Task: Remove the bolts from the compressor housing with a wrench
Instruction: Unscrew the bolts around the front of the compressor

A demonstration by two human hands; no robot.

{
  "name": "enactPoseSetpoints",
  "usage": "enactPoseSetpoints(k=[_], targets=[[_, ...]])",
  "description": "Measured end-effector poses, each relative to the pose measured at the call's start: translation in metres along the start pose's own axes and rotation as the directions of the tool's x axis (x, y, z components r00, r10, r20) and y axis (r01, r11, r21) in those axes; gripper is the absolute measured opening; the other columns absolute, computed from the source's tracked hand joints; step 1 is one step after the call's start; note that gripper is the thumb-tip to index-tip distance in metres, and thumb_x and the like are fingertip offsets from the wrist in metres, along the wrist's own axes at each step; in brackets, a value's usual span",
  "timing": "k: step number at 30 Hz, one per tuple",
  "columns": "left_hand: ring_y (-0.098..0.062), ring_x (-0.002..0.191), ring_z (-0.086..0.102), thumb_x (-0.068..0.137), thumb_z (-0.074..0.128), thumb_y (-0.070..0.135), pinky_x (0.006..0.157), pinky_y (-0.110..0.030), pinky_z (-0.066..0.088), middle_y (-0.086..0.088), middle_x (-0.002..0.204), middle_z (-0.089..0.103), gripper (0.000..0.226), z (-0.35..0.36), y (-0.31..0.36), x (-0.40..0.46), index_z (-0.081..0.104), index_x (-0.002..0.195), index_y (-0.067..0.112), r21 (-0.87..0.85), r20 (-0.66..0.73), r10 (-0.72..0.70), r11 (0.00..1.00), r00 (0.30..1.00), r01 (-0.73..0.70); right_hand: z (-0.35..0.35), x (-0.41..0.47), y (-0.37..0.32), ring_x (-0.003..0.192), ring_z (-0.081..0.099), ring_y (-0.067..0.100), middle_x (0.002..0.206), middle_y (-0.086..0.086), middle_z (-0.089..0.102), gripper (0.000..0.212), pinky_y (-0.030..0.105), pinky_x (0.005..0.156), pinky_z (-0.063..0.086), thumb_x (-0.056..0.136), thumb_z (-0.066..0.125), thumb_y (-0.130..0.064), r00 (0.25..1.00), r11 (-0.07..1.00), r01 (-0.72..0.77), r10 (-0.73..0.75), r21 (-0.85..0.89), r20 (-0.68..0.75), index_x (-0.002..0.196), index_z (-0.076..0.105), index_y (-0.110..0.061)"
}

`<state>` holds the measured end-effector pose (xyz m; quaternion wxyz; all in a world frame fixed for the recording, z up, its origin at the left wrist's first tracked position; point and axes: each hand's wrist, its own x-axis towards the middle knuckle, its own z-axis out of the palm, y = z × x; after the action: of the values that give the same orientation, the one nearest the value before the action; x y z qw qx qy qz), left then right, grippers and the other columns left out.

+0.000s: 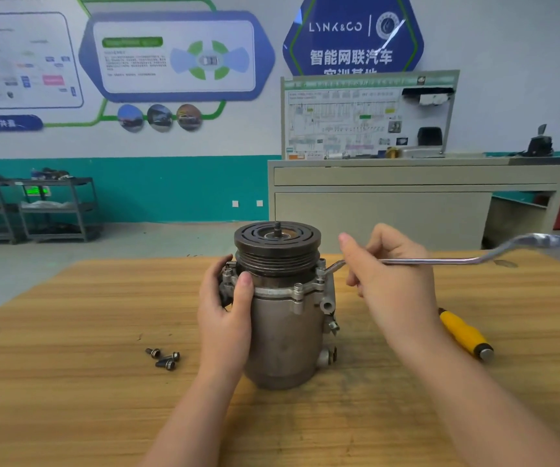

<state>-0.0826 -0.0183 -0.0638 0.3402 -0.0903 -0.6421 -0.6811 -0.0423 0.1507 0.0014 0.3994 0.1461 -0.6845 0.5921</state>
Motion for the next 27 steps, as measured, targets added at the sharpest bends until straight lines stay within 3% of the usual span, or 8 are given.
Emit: enactPoseSetpoints(k=[5,8,11,13,15,20,24,27], targets=[[-0.010,0.115,0.056,0.082,0.051,0.047,0.104,-0.040,0.044,0.002,0.123,0.061,0.049,0.000,0.000,0.000,0.054,0.125,0.022,0.010,0.005,0.014,1.000,1.000,-0.014,0.014,-0.013,-0.015,0.046,0.035,0.004,0.052,-0.008,0.037,0.054,0.012,0.044,0.024,0.086,0.059,-0.003,0.918,0.870,0.394,-0.357,-0.295,0.173,0.059,0.023,-0.032],[-0.007,0.115,0.056,0.082,0.052,0.046,0.104,-0.038,0.044,0.004,0.123,0.061,0.047,0.000,0.000,0.000,0.054,0.124,0.023,0.005,0.010,0.010,1.000,1.000,-0.010,0.008,-0.021,-0.012,0.047,0.034,0.004,0.048,-0.006,0.028,0.049,0.009,0.045,0.025,0.082,0.059,-0.005,0.901,0.837,0.432,-0.387,-0.336,0.195,0.061,0.022,-0.029],[-0.010,0.115,0.056,0.082,0.052,0.045,0.104,-0.037,0.043,0.002,0.123,0.061,0.048,0.001,-0.001,0.000,0.055,0.124,0.022,-0.006,-0.004,0.011,1.000,1.000,-0.011,-0.002,-0.016,-0.001,0.047,0.037,0.002,0.052,-0.009,0.040,0.033,0.011,0.045,0.029,0.081,0.062,-0.018,0.984,0.995,0.086,-0.077,-0.050,0.160,0.058,0.039,-0.024],[-0.009,0.115,0.056,0.082,0.053,0.046,0.103,-0.035,0.044,0.003,0.122,0.062,0.048,0.002,-0.002,0.001,0.055,0.123,0.023,-0.013,-0.009,0.013,1.000,1.000,-0.013,-0.010,0.002,0.008,0.042,0.038,0.006,0.048,-0.005,0.045,0.038,0.016,0.041,0.032,0.078,0.067,-0.009,0.959,0.948,-0.204,0.142,0.246,0.245,0.053,0.044,-0.025],[-0.008,0.113,0.057,0.080,0.053,0.050,0.101,-0.031,0.045,0.005,0.121,0.062,0.048,0.003,-0.003,0.000,0.056,0.122,0.025,-0.024,-0.017,0.015,1.000,1.000,-0.016,-0.016,0.026,0.018,0.036,0.035,0.009,0.044,0.001,0.046,0.038,0.016,0.036,0.027,0.077,0.064,-0.004,0.843,0.750,-0.494,0.290,0.440,0.453,0.052,0.043,-0.023],[-0.001,0.109,0.057,0.076,0.051,0.059,0.093,-0.016,0.045,0.009,0.118,0.063,0.050,0.003,-0.007,0.001,0.056,0.118,0.033,-0.033,-0.025,0.031,0.999,0.999,-0.032,-0.007,0.060,0.042,0.032,0.038,0.002,0.044,-0.002,0.045,0.024,0.011,0.032,0.025,0.081,0.057,-0.019,0.481,0.408,-0.856,0.410,0.316,0.775,0.058,0.051,-0.015],[0.001,0.109,0.057,0.074,0.050,0.062,0.090,-0.013,0.044,0.012,0.117,0.062,0.044,0.005,-0.006,0.002,0.055,0.112,0.041,-0.047,-0.021,0.011,0.999,1.000,-0.012,-0.004,0.064,0.039,0.031,0.035,0.001,0.041,-0.004,0.045,0.030,0.012,0.029,0.025,0.079,0.061,-0.021,0.573,0.331,-0.820,0.469,0.467,0.673,0.050,0.054,-0.014],[0.001,0.109,0.056,0.074,0.050,0.060,0.090,-0.011,0.043,0.011,0.118,0.062,0.048,0.005,-0.007,0.002,0.056,0.116,0.036,-0.049,-0.032,0.024,0.998,0.999,-0.026,-0.008,0.055,0.035,0.030,0.030,0.005,0.040,-0.001,0.042,0.033,0.015,0.029,0.021,0.087,0.057,-0.010,0.732,0.447,-0.669,0.533,0.594,0.423,0.057,0.045,-0.018]])
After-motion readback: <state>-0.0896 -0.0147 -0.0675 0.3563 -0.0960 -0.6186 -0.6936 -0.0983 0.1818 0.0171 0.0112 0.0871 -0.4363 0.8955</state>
